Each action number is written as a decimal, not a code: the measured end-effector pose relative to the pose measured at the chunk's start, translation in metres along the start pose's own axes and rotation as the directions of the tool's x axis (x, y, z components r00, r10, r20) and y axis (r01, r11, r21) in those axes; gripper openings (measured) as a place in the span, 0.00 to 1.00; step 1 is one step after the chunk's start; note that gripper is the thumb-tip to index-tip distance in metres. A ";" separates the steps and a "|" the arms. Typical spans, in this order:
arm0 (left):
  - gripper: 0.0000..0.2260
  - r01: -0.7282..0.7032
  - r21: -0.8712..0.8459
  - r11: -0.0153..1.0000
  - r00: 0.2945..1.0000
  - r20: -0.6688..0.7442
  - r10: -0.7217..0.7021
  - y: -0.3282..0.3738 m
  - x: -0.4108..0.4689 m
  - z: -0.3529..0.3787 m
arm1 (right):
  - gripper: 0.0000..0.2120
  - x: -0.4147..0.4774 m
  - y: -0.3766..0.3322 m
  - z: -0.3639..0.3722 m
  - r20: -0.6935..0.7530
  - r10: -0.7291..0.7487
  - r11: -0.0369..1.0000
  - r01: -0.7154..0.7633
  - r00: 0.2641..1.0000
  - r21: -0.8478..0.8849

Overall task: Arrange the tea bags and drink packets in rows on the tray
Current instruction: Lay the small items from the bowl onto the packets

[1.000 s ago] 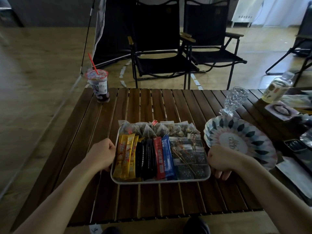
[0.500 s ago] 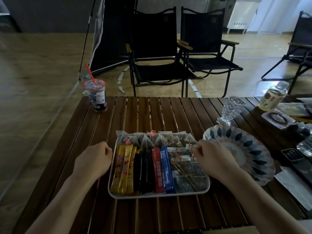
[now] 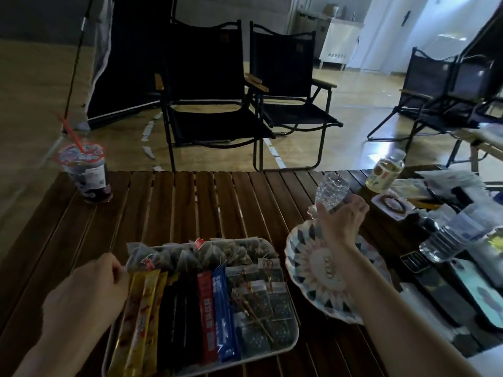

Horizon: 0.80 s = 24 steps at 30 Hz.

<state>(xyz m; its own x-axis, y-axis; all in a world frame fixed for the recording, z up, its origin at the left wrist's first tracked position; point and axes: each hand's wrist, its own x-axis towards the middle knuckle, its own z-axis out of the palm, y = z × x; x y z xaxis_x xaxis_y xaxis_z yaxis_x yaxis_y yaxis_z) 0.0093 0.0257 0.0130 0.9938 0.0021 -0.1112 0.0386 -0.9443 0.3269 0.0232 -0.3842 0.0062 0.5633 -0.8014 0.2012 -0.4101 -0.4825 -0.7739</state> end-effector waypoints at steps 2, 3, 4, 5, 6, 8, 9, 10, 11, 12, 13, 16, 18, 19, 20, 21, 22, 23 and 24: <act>0.06 -0.024 -0.036 0.999 0.999 -0.036 0.023 0.001 0.004 0.003 | 0.39 0.017 0.001 0.007 0.007 0.061 0.998 -0.061 0.998 0.004; 0.05 -0.037 -0.052 0.998 0.998 -0.044 0.034 0.003 0.004 0.004 | 0.41 0.024 0.000 0.012 0.021 0.088 0.996 -0.088 0.996 -0.006; 0.03 -0.057 -0.061 0.997 0.997 -0.055 0.054 0.005 0.005 0.007 | 0.43 0.030 -0.002 0.017 0.028 0.109 0.994 -0.109 0.994 -0.006; 0.02 -0.081 -0.064 0.995 0.994 -0.073 0.076 0.009 0.005 0.009 | 0.43 0.034 -0.002 0.022 0.029 0.129 0.992 -0.129 0.991 0.010; 0.02 -0.104 -0.066 0.992 0.991 -0.096 0.097 0.013 0.004 0.012 | 0.43 0.038 -0.003 0.027 0.021 0.154 0.987 -0.155 0.988 0.044; 0.02 -0.146 -0.092 0.985 0.984 -0.116 0.135 0.021 0.003 0.017 | 0.42 0.046 -0.003 0.035 0.002 0.221 0.967 -0.220 0.975 0.125; 0.01 -0.166 -0.112 0.980 0.982 -0.110 0.154 0.024 0.003 0.019 | 0.42 0.049 -0.003 0.037 -0.001 0.247 0.959 -0.244 0.969 0.146; 0.01 -0.182 -0.128 0.975 0.980 -0.105 0.170 0.026 0.004 0.021 | 0.41 0.051 -0.005 0.037 0.003 0.260 0.956 -0.258 0.966 0.143; 0.02 -0.195 -0.133 0.972 0.978 -0.104 0.182 0.027 0.005 0.022 | 0.40 0.052 -0.006 0.035 0.007 0.260 0.957 -0.259 0.966 0.129; 0.02 -0.204 -0.133 0.970 0.976 -0.109 0.190 0.028 0.005 0.021 | 0.39 0.052 -0.008 0.033 0.007 0.253 0.961 -0.253 0.967 0.114; 0.03 -0.207 -0.128 0.970 0.974 -0.120 0.192 0.029 0.004 0.020 | 0.38 0.050 -0.009 0.030 -0.001 0.242 0.965 -0.241 0.970 0.105; 0.04 -0.211 -0.143 0.967 0.969 -0.161 0.187 0.030 0.000 0.014 | 0.37 0.033 -0.012 0.026 -0.029 0.081 0.989 -0.077 0.996 0.124; 0.04 -0.211 -0.156 0.965 0.968 -0.168 0.185 0.027 -0.001 0.011 | 0.37 0.014 -0.024 0.029 0.029 -0.093 0.986 0.088 0.995 0.142; 0.04 -0.220 -0.164 0.962 0.966 -0.171 0.192 0.024 -0.002 0.010 | 0.37 0.004 -0.033 0.032 0.086 -0.164 0.977 0.150 0.983 0.153; 0.04 -0.228 -0.168 0.959 0.964 -0.178 0.198 0.021 -0.002 0.008 | 0.36 -0.006 -0.045 0.035 0.152 -0.215 0.967 0.188 0.965 0.170; 0.04 -0.225 -0.167 0.960 0.964 -0.182 0.194 0.018 -0.004 0.005 | 0.35 -0.017 -0.057 0.040 0.215 -0.249 0.958 0.207 0.944 0.198; 0.04 -0.205 -0.162 0.965 0.968 -0.181 0.176 0.015 -0.007 0.002 | 0.35 -0.029 -0.069 0.045 0.277 -0.270 0.950 0.209 0.922 0.230; 0.03 -0.184 -0.155 0.971 0.972 -0.173 0.156 0.011 -0.010 -0.001 | 0.35 -0.042 -0.080 0.051 0.338 -0.282 0.944 0.196 0.898 0.265; 0.02 -0.167 -0.150 0.974 0.976 -0.163 0.143 0.008 -0.012 -0.004 | 0.35 -0.055 -0.088 0.059 0.396 -0.296 0.937 0.184 0.869 0.297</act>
<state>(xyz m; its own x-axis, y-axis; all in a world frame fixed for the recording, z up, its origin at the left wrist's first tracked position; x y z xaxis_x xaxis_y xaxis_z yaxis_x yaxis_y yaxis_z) -0.0020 0.0197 0.0203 0.9927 -0.0789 0.0914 -0.1132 -0.8713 0.4776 0.0706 -0.2771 0.0283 0.8950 -0.4137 0.1666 -0.0674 -0.4948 -0.8664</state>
